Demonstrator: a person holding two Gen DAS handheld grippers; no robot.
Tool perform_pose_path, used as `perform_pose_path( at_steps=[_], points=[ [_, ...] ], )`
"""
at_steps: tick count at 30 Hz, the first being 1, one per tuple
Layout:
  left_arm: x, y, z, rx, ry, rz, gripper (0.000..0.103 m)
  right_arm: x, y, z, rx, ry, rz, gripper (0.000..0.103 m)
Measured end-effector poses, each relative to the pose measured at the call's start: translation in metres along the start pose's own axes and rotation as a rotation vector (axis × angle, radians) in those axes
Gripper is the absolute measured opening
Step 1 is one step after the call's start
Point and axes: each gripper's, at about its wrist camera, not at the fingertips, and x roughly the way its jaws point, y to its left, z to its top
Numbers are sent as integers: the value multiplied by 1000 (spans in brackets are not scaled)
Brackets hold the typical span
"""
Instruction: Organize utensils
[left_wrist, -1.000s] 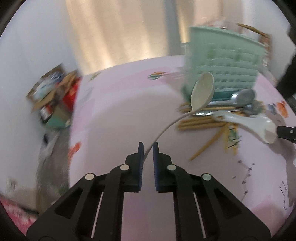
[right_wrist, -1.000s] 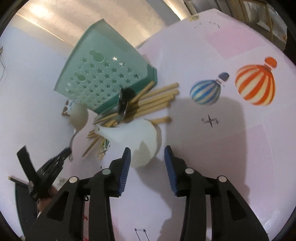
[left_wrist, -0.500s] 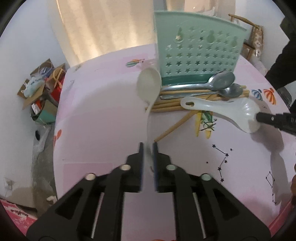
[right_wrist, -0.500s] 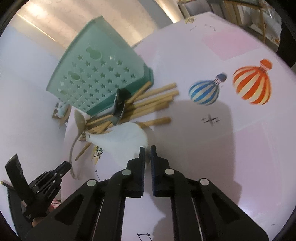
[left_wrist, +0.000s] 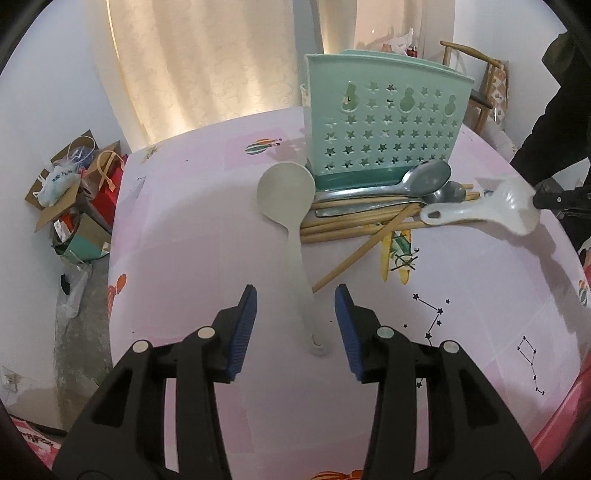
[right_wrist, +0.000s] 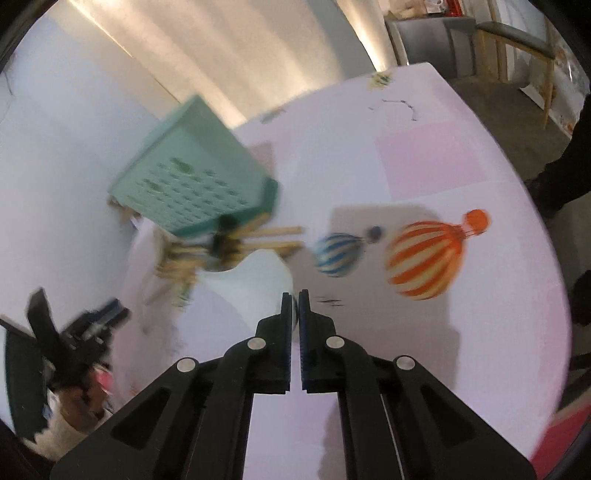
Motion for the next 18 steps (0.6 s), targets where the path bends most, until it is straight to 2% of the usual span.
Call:
perform_pose_path(
  at_steps=[1, 6, 9, 12, 14, 18],
  points=[
    [0, 1, 1, 1, -1, 2, 41, 8, -5, 6, -32, 57, -12, 4],
    [1, 5, 3, 1, -6, 4, 41, 42, -15, 23, -23, 142, -60, 4],
    [1, 6, 4, -4, -8, 2, 41, 47, -11, 28, 21, 147, -85, 8],
    [1, 6, 4, -6, -11, 4, 41, 32, 1, 17, 54, 84, -54, 11],
    [2, 6, 4, -10, -11, -1, 41, 18, 7, 7, 71, 42, -84, 33],
    [1, 7, 5, -19, -20, -12, 41, 7, 11, -10, 98, 35, -88, 45]
  ],
)
